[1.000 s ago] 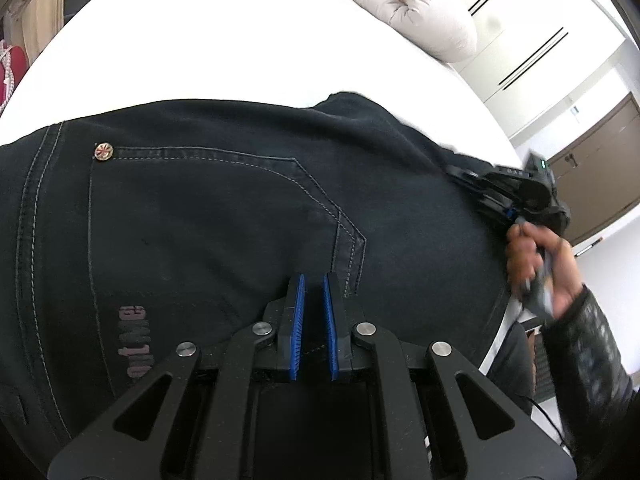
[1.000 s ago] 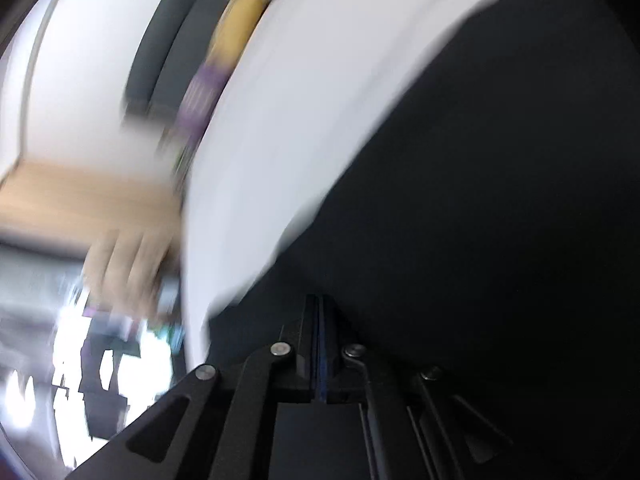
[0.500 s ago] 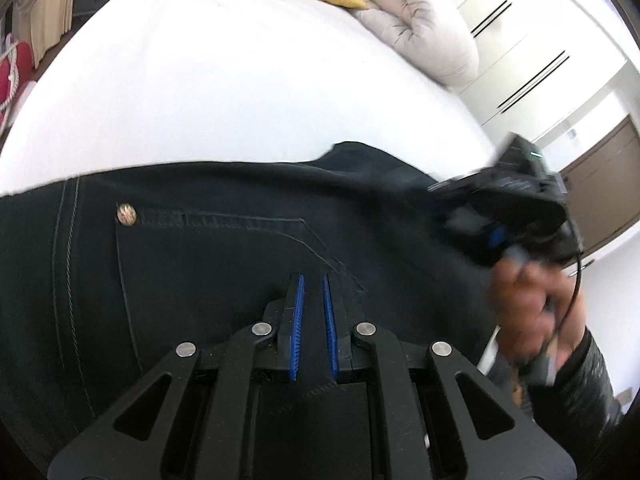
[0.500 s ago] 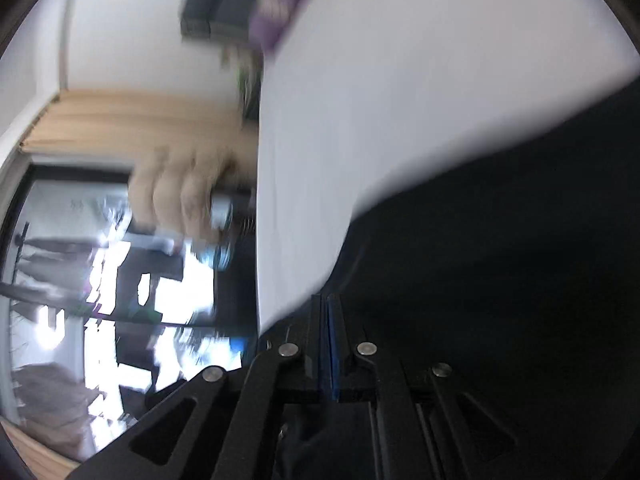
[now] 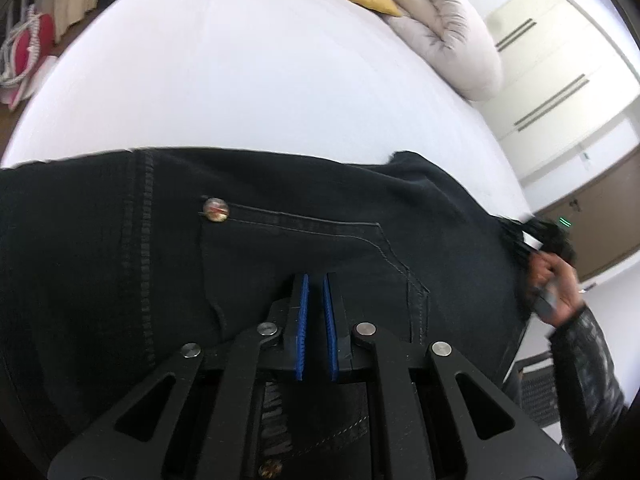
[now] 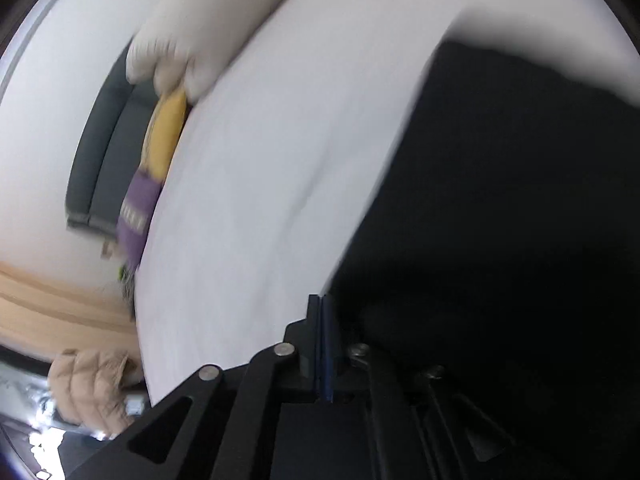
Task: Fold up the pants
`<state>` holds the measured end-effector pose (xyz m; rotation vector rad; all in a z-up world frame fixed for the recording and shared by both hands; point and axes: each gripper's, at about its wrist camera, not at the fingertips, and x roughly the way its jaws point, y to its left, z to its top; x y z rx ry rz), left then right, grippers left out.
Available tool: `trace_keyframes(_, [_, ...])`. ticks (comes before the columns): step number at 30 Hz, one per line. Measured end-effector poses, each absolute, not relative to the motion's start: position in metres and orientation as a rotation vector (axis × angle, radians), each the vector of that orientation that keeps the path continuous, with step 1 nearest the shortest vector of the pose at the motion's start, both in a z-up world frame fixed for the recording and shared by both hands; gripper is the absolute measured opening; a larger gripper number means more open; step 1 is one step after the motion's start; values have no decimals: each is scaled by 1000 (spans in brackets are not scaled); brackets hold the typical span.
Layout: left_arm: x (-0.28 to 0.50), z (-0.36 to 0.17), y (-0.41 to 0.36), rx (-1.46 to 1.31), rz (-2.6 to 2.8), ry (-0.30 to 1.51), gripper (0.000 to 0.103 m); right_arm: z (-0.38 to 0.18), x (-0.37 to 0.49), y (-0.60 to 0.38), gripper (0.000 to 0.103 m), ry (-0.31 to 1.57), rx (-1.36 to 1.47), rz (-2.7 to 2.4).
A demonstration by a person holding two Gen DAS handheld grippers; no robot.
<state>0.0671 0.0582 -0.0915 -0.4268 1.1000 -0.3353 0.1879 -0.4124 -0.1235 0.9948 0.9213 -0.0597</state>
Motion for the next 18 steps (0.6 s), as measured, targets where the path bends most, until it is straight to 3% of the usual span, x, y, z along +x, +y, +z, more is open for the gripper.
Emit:
trace_keyframes(2, [68,-77,48,-402,-365,1073,9,-101,164,-423,24,892,1041,92])
trace_keyframes(3, [71,-68,36,-407,-422,1057,9,-94,155,-420,38,888,1047,176])
trace_keyframes(4, [76,-60,18,-404,-483,1046,10,-89,144,-402,43,899,1044,288])
trace_keyframes(9, [102,-63,-91,-300,-712,1097,10,-120,115,-311,43,1072,1101,567])
trace_keyframes(12, [102,-87,-119,-196,-725,1174,10,-151,95,-316,0,1120,1110,504])
trace_keyframes(18, [90,-108,-62,-336,-689,1183,10,-148,58,-428,0,950,1158,200])
